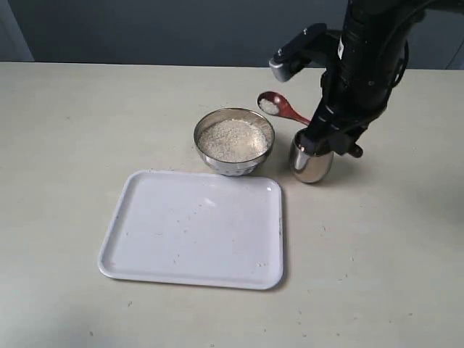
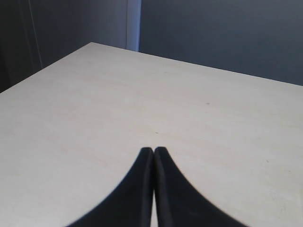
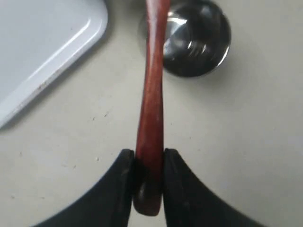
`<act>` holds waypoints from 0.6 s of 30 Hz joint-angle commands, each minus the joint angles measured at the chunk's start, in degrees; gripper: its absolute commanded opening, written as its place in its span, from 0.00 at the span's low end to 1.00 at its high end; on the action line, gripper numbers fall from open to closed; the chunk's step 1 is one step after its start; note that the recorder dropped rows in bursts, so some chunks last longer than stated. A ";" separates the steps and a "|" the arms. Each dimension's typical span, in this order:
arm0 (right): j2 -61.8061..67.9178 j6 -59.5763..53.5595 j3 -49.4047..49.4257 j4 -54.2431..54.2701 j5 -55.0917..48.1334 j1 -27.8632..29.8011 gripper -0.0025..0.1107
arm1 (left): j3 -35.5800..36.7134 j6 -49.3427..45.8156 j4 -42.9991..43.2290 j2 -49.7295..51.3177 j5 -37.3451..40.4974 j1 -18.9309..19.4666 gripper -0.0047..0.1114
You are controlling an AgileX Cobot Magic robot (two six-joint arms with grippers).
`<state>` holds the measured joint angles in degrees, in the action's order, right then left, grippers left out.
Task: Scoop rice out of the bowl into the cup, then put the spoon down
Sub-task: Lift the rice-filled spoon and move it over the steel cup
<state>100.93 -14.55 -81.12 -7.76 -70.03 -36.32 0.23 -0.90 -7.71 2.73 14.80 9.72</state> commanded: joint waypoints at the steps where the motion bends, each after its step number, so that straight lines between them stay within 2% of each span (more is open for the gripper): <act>1: -1.50 -0.84 3.21 0.16 0.07 0.34 0.02 | -0.23 0.36 0.00 -0.03 -0.29 -0.29 0.04; 6: -1.76 -0.84 3.66 -1.34 0.07 0.49 0.02 | -0.23 0.36 0.00 -0.03 -0.29 -0.29 0.04; 14: -1.99 -1.76 3.66 2.00 0.07 7.89 0.02 | -0.23 0.36 0.00 -0.03 -0.29 -0.29 0.04; 18: -2.06 -3.01 3.77 3.57 0.07 8.84 0.02 | -0.23 0.36 0.00 -0.03 -0.29 -0.29 0.04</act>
<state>99.67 -16.43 -77.61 -5.42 -70.26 -28.23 0.23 -0.90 -7.71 2.73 14.80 9.72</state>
